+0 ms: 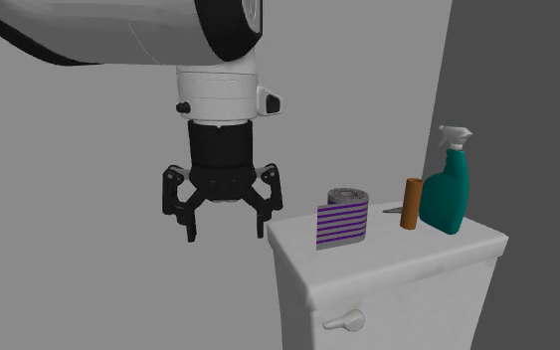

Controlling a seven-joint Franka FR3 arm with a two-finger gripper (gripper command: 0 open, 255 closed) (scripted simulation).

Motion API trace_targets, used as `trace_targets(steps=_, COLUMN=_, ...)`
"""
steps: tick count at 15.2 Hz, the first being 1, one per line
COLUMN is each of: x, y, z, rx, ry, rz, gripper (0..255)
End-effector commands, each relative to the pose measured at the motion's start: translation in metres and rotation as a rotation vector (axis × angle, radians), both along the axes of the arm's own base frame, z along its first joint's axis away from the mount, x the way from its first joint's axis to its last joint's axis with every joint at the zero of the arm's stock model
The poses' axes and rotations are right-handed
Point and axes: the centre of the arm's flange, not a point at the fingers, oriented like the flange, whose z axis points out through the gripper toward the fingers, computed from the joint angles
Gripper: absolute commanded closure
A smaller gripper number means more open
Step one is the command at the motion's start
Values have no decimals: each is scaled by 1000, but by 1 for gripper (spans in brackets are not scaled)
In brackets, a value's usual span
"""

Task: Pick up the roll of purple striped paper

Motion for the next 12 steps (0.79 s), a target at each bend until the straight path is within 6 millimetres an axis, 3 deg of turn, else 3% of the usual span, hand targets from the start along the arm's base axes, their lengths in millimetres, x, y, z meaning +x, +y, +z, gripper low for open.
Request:
trace_targets(steps=1, x=19, y=-21, z=-2, rx=-3, ry=8, rz=-25, gripper=0)
trace_targets(steps=12, x=112, y=-134, z=-3, rx=-19, ry=51, rz=-160, gripper=0)
